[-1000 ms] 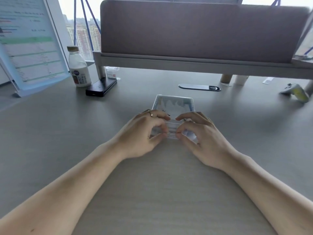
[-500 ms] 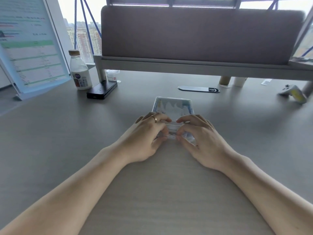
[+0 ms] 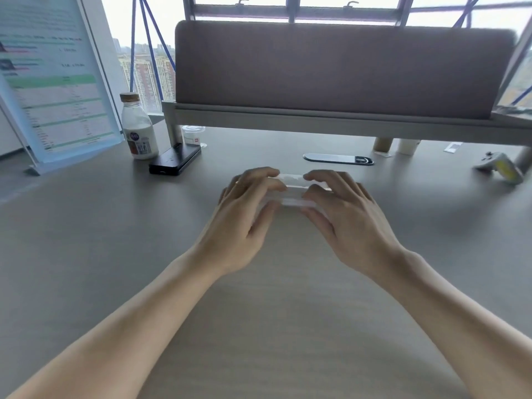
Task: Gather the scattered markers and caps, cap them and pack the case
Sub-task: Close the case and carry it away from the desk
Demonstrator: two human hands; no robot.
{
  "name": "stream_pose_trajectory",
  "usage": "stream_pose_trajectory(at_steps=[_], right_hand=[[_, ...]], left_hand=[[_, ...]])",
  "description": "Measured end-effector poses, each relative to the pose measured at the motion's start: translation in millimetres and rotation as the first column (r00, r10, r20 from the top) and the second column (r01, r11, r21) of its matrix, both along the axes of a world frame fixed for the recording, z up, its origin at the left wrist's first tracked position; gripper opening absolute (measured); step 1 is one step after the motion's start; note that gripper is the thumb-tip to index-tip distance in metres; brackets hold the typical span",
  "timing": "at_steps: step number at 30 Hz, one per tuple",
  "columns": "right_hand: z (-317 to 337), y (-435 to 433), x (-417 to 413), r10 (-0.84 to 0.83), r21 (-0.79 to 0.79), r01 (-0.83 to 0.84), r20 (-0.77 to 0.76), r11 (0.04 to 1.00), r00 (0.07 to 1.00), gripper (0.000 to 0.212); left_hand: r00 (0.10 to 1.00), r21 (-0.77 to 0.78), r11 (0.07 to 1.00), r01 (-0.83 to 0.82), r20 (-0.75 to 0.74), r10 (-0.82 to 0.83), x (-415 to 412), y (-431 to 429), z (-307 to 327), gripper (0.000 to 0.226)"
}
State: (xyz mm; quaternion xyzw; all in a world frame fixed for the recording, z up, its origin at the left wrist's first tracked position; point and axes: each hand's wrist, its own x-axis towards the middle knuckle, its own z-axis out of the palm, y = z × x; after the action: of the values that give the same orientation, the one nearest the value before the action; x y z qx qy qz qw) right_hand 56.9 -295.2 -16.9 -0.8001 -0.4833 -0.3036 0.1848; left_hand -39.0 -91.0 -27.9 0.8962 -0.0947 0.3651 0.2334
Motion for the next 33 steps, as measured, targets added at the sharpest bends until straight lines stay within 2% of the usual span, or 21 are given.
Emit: stream_pose_trajectory(at_steps=[3, 9, 25, 33], right_hand=[[-5, 0, 1, 0.001, 0.025, -0.001, -0.004, 1.0, 1.0, 0.017], [-17, -5, -1, 0.038, 0.079, -0.037, -0.008, 0.996, 0.999, 0.017], [-16, -10, 1, 0.105, 0.071, -0.102, -0.041, 0.992, 0.994, 0.019], [-15, -8, -6, 0.107, 0.089, -0.105, -0.025, 0.991, 0.994, 0.022]], left_hand=[[1.0, -0.149, 0.989, 0.017, -0.008, -0.019, -2, 4, -1, 0.023], [0.991, -0.193, 0.978, 0.073, -0.095, -0.093, -3, 7, -5, 0.022], [0.996, 0.026, 0.997, 0.078, -0.036, -0.077, -5, 8, -8, 0.022], [0.997, 0.007, 0.998, 0.065, -0.05, -0.064, -7, -3, -4, 0.018]])
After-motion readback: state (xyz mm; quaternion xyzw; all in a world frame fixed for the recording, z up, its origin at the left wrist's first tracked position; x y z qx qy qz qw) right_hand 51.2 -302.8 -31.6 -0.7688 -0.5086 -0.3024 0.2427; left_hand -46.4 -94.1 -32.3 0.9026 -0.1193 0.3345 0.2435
